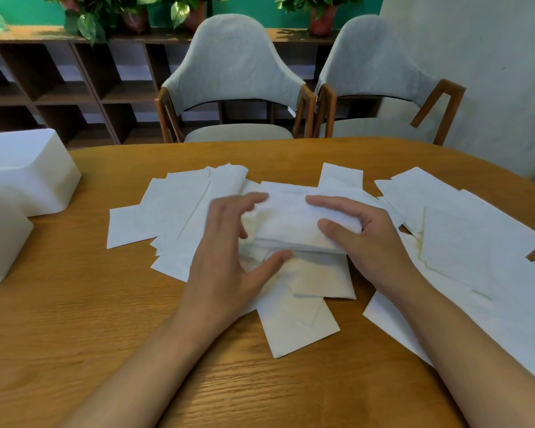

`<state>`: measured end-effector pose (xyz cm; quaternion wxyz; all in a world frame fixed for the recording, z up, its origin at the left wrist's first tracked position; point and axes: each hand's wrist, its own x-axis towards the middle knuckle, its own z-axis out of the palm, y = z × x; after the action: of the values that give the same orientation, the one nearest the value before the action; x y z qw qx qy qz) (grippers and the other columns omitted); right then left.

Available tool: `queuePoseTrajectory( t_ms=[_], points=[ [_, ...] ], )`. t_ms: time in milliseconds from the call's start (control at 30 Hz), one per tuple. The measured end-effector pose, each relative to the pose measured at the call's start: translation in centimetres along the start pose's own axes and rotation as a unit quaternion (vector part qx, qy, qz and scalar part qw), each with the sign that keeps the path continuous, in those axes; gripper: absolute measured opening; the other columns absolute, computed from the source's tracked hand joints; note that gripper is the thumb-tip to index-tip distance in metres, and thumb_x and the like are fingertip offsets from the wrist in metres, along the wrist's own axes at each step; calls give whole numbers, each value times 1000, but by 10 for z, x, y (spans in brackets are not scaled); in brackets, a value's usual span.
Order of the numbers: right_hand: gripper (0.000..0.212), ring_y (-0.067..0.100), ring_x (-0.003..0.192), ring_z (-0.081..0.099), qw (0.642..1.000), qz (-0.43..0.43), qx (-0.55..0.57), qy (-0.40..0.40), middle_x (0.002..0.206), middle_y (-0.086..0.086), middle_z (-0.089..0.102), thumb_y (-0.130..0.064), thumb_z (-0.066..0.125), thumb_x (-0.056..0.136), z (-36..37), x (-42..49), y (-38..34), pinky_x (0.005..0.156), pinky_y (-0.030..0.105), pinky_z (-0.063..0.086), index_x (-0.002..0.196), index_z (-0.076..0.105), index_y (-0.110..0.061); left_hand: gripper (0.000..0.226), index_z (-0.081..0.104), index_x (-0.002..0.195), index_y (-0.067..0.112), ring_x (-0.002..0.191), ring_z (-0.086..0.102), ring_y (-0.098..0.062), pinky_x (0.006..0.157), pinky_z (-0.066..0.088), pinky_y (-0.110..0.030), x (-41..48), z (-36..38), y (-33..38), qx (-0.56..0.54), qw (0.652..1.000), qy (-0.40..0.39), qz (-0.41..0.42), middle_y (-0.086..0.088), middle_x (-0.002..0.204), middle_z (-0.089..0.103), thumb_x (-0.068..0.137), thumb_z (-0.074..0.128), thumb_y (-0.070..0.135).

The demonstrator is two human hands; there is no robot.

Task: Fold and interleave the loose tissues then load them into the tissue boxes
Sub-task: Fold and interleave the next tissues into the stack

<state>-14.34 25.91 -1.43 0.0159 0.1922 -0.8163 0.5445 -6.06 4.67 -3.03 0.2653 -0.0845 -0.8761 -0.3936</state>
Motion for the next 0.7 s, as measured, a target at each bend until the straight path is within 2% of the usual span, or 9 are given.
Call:
queuePoseTrajectory(
  t_ms=[67,133,233,300,367,467,533,600,700],
  points=[
    [32,-31,110,41,1000,7,-10,24,116,-44,56,-20,63,98,0,2,2,81,-12,28,117,69,-46,57,58,131,31,107,55,-2,84,43,-11,-2,2,1,-2,996,-75,47,14,123,56,83,87,40],
    [32,-32,108,40,999,13,-18,36,120,-41,53,-21,62,99,1,2,3,80,-11,28,116,69,-47,52,64,129,31,117,55,-4,92,49,-24,-6,6,-1,8,985,-156,79,18,125,59,84,85,48],
    [31,-33,106,38,999,18,-26,39,119,-43,50,-23,62,99,3,3,3,81,-8,31,115,67,-49,52,65,132,37,126,54,-2,98,52,-32,-8,12,-4,25,974,-203,98,24,133,60,86,78,58],
    [30,-33,106,38,999,16,-26,37,117,-45,49,-24,62,99,4,3,4,80,-5,32,115,67,-49,49,67,131,36,122,56,-2,94,54,-34,-6,14,-5,33,973,-205,103,21,130,65,88,75,58],
    [30,-34,106,38,999,10,-25,31,112,-49,50,-23,63,99,5,2,3,79,-8,32,114,67,-49,42,71,129,32,117,59,-3,88,57,-35,-5,16,-6,54,971,-197,122,17,126,69,92,74,52],
    [32,-32,109,41,999,5,-23,22,106,-55,52,-21,63,98,6,2,3,81,-10,32,113,68,-49,25,78,119,25,109,62,-9,79,59,-35,-6,19,-6,77,965,-182,173,11,119,74,97,75,35],
    [32,-28,112,43,1000,2,-24,18,110,-51,55,-20,63,98,7,2,4,83,-10,31,113,69,-48,17,79,113,22,103,62,-12,75,58,-35,-6,20,-6,84,962,-171,198,9,113,75,98,73,27],
    [30,-25,114,45,1000,-1,-23,13,114,-44,59,-20,63,98,7,1,3,85,-10,30,114,71,-44,13,77,107,19,100,62,-13,74,57,-35,-7,20,-4,71,968,-148,191,8,107,74,98,71,25],
    [23,-20,115,48,1000,-1,-9,7,115,-38,64,-25,62,98,7,0,0,84,-9,31,110,74,-41,15,72,103,20,93,65,-10,74,55,-32,-9,13,2,7,989,-92,117,10,99,71,96,64,31]
  ],
)
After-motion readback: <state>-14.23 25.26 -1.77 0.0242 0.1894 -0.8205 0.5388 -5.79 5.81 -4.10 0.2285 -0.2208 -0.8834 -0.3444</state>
